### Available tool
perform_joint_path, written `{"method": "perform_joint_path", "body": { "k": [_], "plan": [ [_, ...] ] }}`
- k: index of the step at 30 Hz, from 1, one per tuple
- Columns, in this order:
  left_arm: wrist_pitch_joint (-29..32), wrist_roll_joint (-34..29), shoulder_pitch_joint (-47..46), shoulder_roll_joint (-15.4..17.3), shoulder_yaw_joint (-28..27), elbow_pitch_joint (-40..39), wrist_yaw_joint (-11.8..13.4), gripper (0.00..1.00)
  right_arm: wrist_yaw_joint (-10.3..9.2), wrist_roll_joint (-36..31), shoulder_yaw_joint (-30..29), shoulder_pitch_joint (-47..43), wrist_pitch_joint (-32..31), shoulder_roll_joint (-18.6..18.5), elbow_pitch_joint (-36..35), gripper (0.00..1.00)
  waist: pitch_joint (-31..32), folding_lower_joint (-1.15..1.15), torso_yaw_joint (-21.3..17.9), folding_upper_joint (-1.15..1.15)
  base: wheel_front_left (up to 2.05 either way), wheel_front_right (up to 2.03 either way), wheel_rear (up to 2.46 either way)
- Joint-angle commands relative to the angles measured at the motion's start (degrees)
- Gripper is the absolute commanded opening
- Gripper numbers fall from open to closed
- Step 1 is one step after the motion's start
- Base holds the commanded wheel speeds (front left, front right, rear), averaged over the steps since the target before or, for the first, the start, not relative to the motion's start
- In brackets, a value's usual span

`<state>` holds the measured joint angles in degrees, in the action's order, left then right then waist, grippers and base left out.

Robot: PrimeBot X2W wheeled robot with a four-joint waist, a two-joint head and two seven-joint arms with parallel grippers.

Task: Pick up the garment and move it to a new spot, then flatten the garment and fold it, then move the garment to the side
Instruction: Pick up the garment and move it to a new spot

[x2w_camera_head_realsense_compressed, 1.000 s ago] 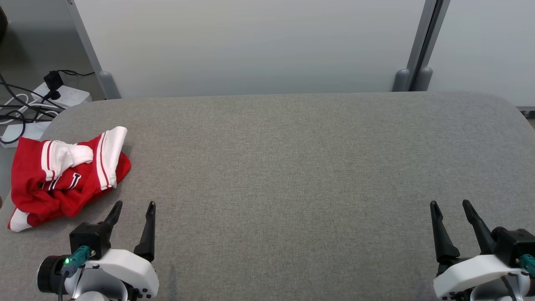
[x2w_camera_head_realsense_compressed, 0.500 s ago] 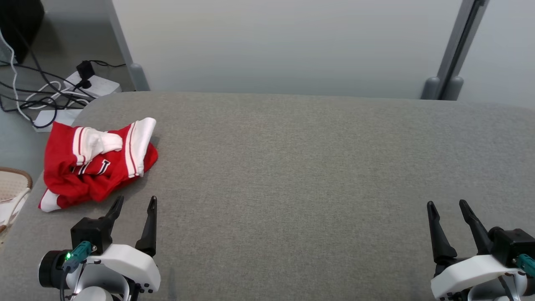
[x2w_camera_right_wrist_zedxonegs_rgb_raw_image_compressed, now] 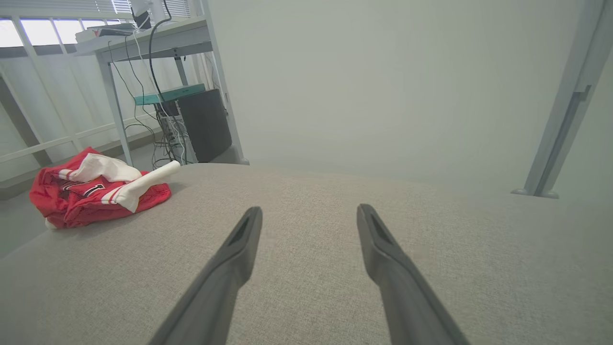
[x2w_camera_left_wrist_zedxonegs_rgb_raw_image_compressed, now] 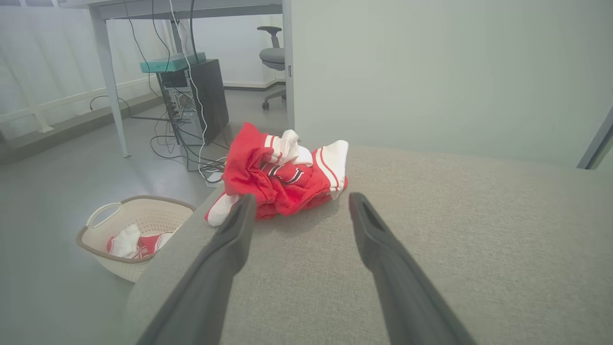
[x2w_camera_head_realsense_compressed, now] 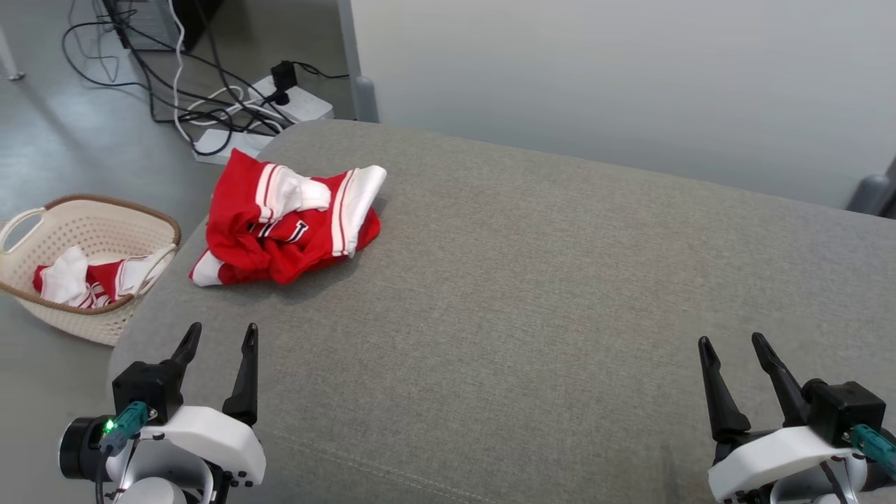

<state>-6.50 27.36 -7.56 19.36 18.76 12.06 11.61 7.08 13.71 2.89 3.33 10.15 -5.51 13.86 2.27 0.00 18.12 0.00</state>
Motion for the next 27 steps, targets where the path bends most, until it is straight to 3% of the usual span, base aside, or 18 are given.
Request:
{"method": "perform_joint_path", "body": {
  "k": [1, 10, 27],
  "plan": [
    [0.0, 0.3, -3.3, 1.6, -2.4, -1.5, 0.4, 1.0, 0.41, 0.2, 1.5, 2.5, 0.9, -0.6, -1.2, 1.0, -0.3, 0.0, 2.3, 0.0, 0.0, 0.0, 0.0],
    [-0.3, 0.8, -3.9, 1.5, -2.2, -1.2, 0.2, 1.0, 0.41, 0.0, 1.4, 3.0, 1.1, -0.3, -1.0, 1.0, -0.9, 0.0, 4.9, 0.0, 0.0, 0.0, 0.0],
    [0.6, 1.2, -4.6, 2.5, -1.5, -1.6, -0.1, 1.0, 0.41, 0.4, 2.5, 3.4, 1.7, -0.3, -0.1, 1.0, -0.7, 0.0, 4.1, 0.0, 0.0, 0.0, 0.0]
  ]
}}
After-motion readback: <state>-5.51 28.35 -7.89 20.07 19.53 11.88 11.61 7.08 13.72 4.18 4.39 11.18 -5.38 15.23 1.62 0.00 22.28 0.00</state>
